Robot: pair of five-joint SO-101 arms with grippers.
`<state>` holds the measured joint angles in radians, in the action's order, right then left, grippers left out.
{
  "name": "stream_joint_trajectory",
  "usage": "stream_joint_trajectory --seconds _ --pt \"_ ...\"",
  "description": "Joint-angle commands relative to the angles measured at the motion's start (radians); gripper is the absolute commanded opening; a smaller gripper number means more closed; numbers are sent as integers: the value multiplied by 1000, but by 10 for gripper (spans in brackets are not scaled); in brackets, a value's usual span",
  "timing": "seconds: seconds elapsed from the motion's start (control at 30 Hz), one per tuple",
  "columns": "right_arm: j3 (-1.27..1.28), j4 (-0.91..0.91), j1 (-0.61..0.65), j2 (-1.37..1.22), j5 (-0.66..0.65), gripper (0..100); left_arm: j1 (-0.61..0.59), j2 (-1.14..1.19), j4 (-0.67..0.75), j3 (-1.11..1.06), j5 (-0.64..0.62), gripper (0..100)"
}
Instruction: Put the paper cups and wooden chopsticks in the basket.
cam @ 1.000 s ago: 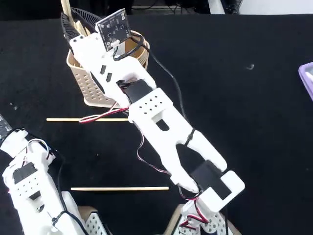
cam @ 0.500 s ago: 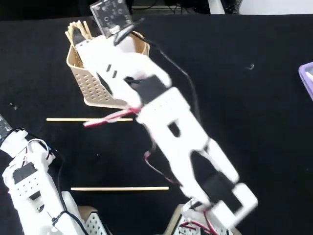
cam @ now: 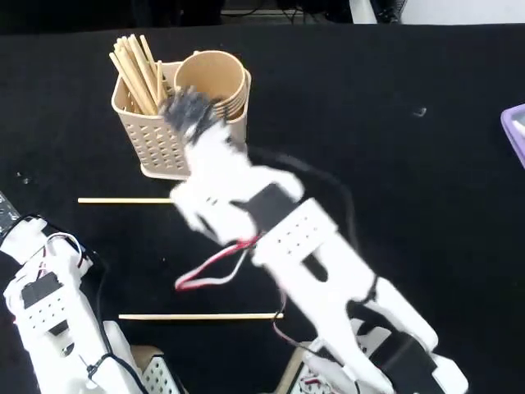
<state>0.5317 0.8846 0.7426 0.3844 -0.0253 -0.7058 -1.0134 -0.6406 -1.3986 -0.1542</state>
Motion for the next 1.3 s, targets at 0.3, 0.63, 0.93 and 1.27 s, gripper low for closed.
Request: stream_joint_trajectory --seconds 0.3,0.63,0.93,1.27 --pt "257 -548 51 -263 -241 246 1 -18 20 16 -2 91" --pt "7 -514 3 -591 -316 262 1 -18 20 16 -2 91" --pt "-38 -342 18 -598 -505 57 1 -18 20 16 -2 91" --pt "-1 -115 20 -418 -445 11 1 -18 20 16 -2 91"
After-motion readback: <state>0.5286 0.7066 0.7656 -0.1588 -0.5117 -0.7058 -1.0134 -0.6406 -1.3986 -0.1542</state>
